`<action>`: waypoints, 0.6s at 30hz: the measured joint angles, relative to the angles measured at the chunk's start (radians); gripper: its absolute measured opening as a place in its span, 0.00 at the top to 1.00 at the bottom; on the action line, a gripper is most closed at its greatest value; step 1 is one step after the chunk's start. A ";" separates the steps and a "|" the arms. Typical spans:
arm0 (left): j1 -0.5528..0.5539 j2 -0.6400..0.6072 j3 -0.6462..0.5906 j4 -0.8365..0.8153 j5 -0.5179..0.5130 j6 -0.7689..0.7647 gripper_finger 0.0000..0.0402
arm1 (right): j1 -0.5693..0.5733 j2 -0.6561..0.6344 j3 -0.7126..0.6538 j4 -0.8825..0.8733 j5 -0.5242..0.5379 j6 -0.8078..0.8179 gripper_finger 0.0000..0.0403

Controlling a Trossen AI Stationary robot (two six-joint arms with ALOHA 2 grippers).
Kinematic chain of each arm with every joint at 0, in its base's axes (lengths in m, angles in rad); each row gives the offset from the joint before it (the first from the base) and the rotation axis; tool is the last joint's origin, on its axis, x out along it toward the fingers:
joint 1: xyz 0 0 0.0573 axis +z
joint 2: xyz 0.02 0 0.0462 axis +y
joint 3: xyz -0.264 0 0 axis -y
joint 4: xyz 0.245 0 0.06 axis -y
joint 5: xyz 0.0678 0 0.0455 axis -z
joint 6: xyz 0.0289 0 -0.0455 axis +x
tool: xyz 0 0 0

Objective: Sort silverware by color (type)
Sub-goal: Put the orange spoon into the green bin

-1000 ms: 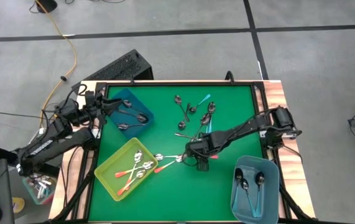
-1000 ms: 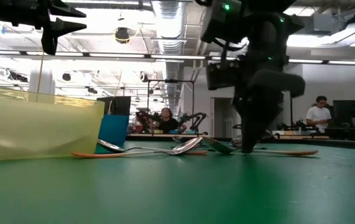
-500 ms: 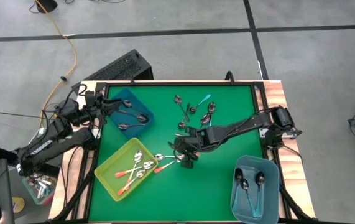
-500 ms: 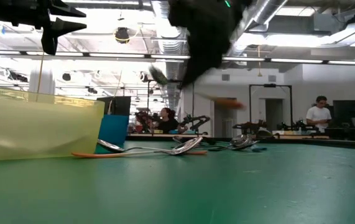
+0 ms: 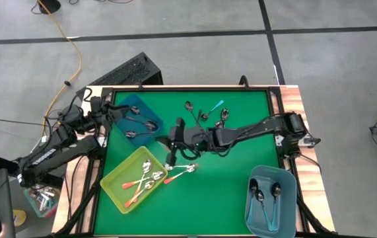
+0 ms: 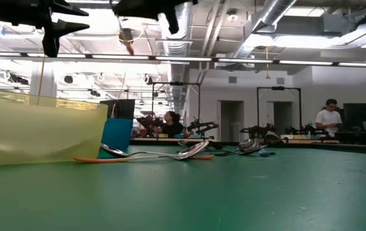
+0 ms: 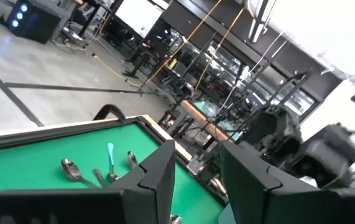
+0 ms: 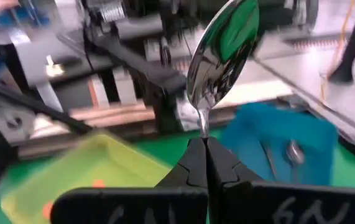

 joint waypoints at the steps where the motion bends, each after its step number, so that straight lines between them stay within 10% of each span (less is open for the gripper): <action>1: 0.000 0.000 0.000 0.008 0.000 -0.009 0.73 | 0.000 0.004 -0.003 0.007 -0.001 -0.002 1.00; 18: 0.000 0.000 0.001 0.064 0.109 -0.063 0.73 | 0.014 0.422 0.658 -0.280 -0.165 -0.218 1.00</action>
